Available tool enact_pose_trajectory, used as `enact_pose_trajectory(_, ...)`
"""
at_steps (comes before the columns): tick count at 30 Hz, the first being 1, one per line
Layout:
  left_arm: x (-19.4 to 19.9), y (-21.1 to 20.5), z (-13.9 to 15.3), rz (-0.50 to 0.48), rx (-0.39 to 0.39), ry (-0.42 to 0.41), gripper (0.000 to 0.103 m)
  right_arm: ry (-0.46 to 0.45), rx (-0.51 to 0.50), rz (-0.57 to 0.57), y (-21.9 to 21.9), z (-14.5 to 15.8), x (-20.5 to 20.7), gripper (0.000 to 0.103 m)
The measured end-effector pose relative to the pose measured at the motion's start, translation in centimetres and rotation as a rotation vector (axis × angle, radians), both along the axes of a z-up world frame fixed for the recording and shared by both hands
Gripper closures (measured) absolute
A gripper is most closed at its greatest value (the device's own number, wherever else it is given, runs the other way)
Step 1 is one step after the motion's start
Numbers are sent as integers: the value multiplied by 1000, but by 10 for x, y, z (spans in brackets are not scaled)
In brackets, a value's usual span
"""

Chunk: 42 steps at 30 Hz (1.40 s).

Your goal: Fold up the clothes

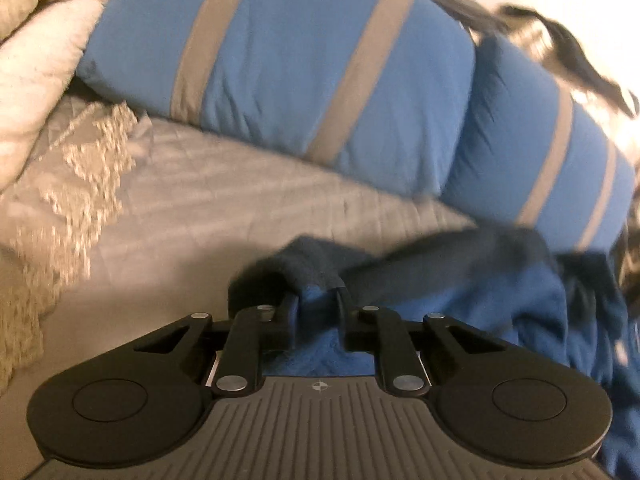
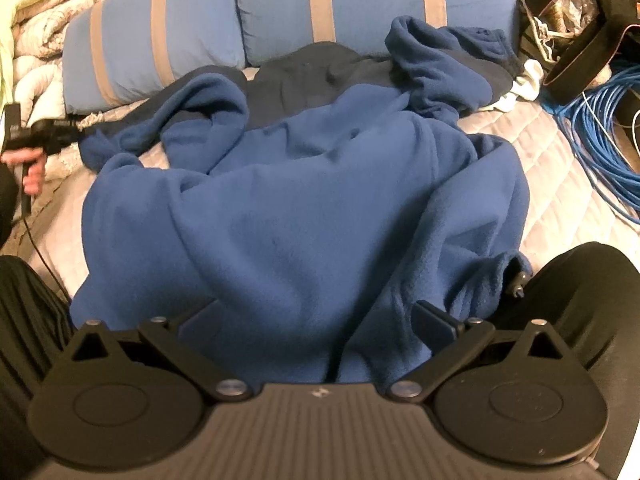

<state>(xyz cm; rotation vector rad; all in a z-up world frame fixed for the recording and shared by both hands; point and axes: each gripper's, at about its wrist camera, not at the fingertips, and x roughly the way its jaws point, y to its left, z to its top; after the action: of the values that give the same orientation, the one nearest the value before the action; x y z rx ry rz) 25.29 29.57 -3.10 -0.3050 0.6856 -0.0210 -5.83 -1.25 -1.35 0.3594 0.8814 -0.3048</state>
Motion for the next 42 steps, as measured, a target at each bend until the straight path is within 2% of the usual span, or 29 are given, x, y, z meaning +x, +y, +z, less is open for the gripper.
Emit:
enact_pose_trajectory(5,30,3,-4,55,55,31,85,17,-2,2,0,-3,4,0)
enact_pose_trajectory(13,62,11,-42,109,125,154,81,26,-8,-7,-2,-3,8,0)
enact_pose_trajectory(15,61,11,-46,116,134,173,69,25,-8,-6,-1,-3,8,0)
enact_pose_trajectory(17,56,16,-44,156,125,173,51,24,-5,-3,-1,-3,8,0)
enact_pose_trajectory(20,44,28,-35,200,40,169,41,20,0,6,0,-3,9,0)
enact_pose_trajectory(25,18,38,-17,272,-56,186,40,10,5,20,3,-2,8,0)
enact_pose_trajectory(29,5,47,-21,353,-224,284,40,8,6,28,6,-2,8,0)
enact_pose_trajectory(33,1,55,-37,400,-476,342,40,5,1,37,8,-1,7,0)
enact_pose_trajectory(35,5,55,-43,411,-570,350,40,5,-2,32,8,0,6,0)
enact_pose_trajectory(40,16,56,-56,474,-676,353,43,4,-10,11,6,1,2,0)
enact_pose_trajectory(42,16,58,-61,504,-714,371,51,3,-9,3,4,1,1,0)
